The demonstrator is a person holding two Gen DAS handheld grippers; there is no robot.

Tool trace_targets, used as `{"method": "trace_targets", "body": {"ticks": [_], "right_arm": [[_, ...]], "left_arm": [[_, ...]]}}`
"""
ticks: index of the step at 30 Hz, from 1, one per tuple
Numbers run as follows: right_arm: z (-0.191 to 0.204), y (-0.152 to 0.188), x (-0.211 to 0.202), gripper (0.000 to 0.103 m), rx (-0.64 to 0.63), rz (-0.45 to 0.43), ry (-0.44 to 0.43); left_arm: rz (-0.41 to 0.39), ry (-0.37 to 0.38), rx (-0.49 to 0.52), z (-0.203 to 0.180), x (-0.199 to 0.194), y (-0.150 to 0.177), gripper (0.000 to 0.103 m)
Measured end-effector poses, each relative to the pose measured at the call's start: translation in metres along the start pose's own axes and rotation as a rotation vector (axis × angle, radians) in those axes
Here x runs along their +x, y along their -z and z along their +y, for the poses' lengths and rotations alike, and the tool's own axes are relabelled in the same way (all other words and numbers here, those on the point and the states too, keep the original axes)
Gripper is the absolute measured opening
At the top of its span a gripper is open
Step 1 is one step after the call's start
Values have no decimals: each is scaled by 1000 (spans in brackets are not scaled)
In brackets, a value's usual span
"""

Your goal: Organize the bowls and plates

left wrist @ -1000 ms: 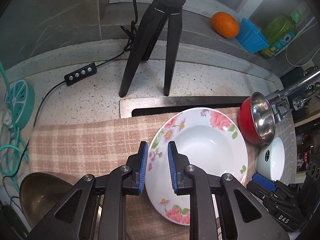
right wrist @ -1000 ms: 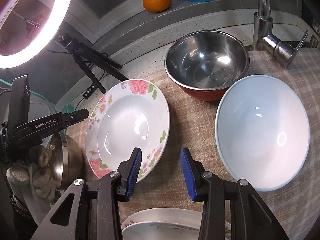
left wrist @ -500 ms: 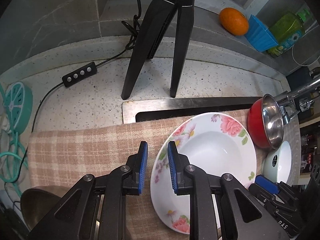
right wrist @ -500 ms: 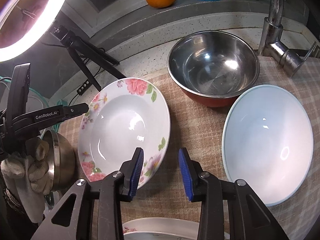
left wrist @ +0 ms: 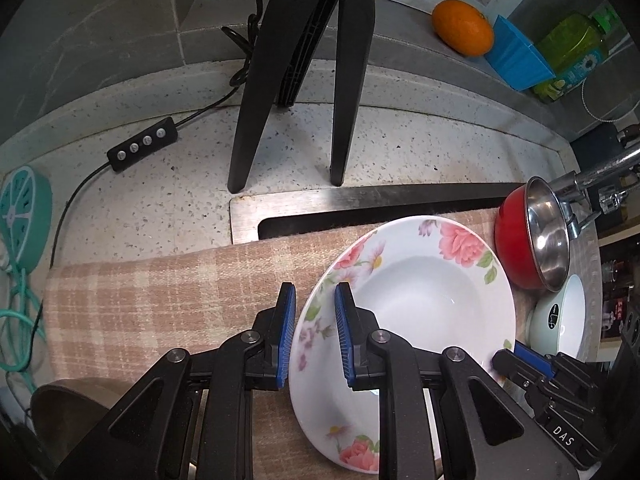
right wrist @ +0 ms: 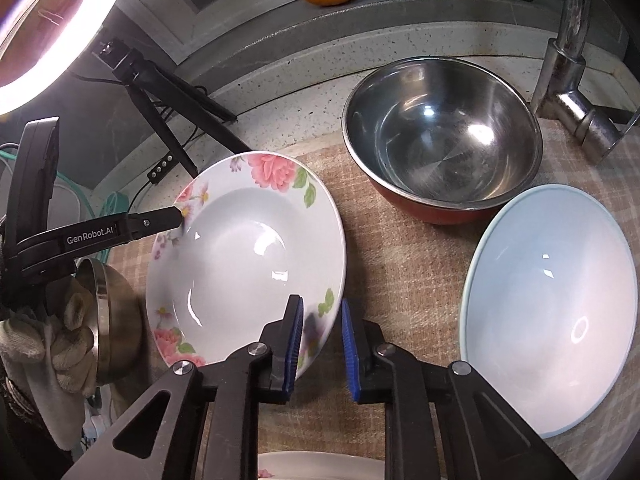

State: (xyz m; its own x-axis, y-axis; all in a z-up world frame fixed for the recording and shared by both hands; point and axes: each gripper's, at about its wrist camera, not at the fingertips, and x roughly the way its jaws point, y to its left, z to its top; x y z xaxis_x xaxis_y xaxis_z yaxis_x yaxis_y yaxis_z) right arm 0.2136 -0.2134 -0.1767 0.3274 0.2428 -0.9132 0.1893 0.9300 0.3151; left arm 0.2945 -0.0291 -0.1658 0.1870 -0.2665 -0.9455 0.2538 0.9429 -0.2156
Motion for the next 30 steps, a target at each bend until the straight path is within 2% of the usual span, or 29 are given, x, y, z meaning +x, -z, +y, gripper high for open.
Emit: {"method": "trace_targets", "body": {"ticks": [5,16,30], "right_arm": [[-1,0,0,12,1,1,3],[-1,-1,2,12,17,8,11],[-3,2,1,13,33,30,-12]], "left_arm": [[0,-8,4,1,1,-1,17],[-8,-63,48,-17,0,4,17],[-7,-64,53,-18,-2,5,17]]}}
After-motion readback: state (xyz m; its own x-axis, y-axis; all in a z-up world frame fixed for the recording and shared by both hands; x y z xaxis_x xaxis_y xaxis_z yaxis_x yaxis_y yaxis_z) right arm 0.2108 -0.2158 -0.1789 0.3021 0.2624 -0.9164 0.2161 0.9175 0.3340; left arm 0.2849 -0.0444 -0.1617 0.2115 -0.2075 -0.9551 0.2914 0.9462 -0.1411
